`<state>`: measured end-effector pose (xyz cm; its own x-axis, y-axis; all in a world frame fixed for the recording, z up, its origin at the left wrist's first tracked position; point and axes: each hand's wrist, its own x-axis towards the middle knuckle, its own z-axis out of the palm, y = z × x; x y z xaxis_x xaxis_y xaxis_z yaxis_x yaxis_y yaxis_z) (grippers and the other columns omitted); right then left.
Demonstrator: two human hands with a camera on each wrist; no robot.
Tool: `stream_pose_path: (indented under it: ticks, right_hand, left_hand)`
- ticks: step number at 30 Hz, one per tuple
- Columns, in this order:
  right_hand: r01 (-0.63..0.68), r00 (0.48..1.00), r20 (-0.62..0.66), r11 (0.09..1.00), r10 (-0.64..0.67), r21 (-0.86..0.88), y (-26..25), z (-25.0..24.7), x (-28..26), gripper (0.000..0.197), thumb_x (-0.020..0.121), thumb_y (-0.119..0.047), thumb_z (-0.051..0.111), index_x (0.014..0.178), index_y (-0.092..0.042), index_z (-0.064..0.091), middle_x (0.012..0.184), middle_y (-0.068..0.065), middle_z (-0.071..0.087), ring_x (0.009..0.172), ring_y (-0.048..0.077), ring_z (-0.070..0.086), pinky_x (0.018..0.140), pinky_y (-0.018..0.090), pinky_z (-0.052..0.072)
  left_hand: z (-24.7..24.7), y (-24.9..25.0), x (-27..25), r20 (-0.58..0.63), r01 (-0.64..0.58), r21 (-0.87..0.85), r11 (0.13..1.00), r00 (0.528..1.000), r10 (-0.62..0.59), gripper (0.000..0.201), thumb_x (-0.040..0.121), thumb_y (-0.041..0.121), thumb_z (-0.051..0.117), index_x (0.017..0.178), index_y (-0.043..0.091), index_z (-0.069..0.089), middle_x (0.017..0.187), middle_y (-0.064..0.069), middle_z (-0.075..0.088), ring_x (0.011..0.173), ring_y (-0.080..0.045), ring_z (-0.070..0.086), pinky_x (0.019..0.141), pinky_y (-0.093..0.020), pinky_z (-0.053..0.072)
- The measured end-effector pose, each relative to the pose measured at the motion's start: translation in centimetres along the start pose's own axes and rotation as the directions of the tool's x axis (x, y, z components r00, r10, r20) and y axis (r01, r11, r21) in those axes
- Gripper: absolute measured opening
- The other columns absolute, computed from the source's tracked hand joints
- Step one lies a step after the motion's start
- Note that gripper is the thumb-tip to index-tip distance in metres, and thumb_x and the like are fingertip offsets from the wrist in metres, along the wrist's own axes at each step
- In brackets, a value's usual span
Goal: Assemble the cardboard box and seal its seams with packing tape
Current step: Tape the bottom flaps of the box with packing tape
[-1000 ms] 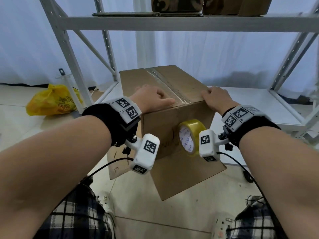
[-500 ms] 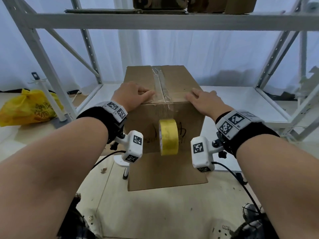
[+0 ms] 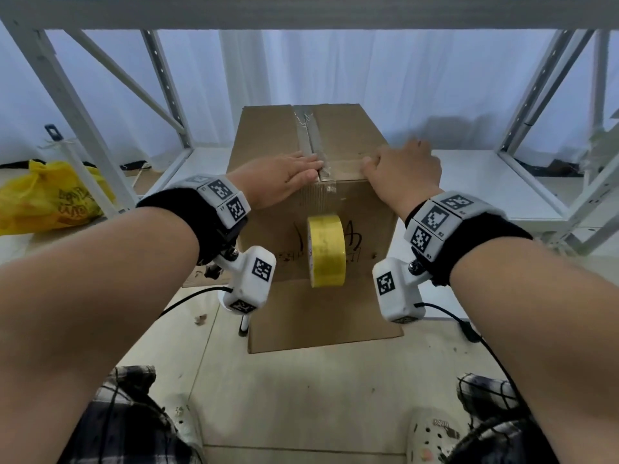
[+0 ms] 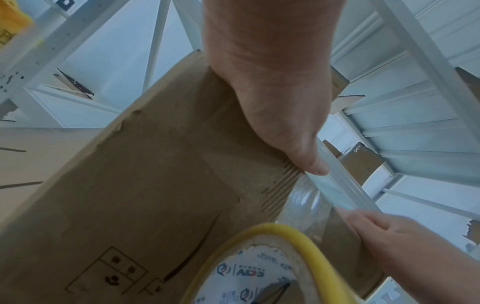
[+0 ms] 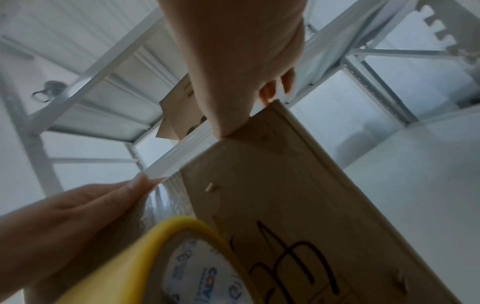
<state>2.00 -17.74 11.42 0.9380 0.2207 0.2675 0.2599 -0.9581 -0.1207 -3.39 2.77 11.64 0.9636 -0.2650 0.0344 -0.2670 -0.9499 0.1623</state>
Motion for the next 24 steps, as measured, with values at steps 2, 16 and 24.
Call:
stream_pose_path:
  ticks: [2, 16, 24]
  right_hand:
    - [0.065, 0.990, -0.124, 0.998, -0.063, 0.015, -0.4, -0.2, -0.5, 0.034, 0.097, -0.030, 0.038, 0.111, -0.006, 0.059, 0.118, 0.018, 0.049, 0.109, 0.034, 0.045, 0.084, 0.039, 0.039]
    - [-0.428, 0.750, 0.659, 0.715, -0.062, 0.554, -3.6, -1.1, -4.7, 0.021, 0.094, -0.028, 0.057, 0.098, -0.007, 0.058, 0.086, 0.011, 0.067, 0.068, 0.020, 0.064, 0.068, 0.031, 0.057]
    - [-0.422, 0.784, 0.621, 0.739, 0.007, 0.525, -4.1, -1.5, -5.8, 0.033, 0.098, -0.028, 0.053, 0.073, -0.007, 0.051, 0.062, 0.005, 0.052, 0.051, 0.013, 0.047, 0.053, 0.023, 0.048]
  left_hand:
    - [0.2, 0.1, -0.5, -0.059, -0.026, -0.026, 0.999, 0.998, 0.024, 0.044, 0.102, 0.037, 0.030, 0.144, 0.024, 0.036, 0.152, 0.008, 0.030, 0.142, -0.007, 0.022, 0.110, -0.020, 0.012]
    - [-0.7, 1.8, -0.9, -0.026, 0.040, 0.005, 0.999, 0.999, -0.040, 0.043, 0.102, 0.034, 0.033, 0.144, 0.024, 0.039, 0.152, 0.006, 0.033, 0.140, -0.014, 0.029, 0.112, -0.027, 0.019]
    - [-0.3, 2.0, -0.6, -0.015, 0.051, 0.023, 0.998, 0.999, -0.050, 0.044, 0.103, 0.032, 0.032, 0.146, 0.022, 0.034, 0.155, 0.005, 0.026, 0.143, -0.015, 0.021, 0.117, -0.033, 0.014]
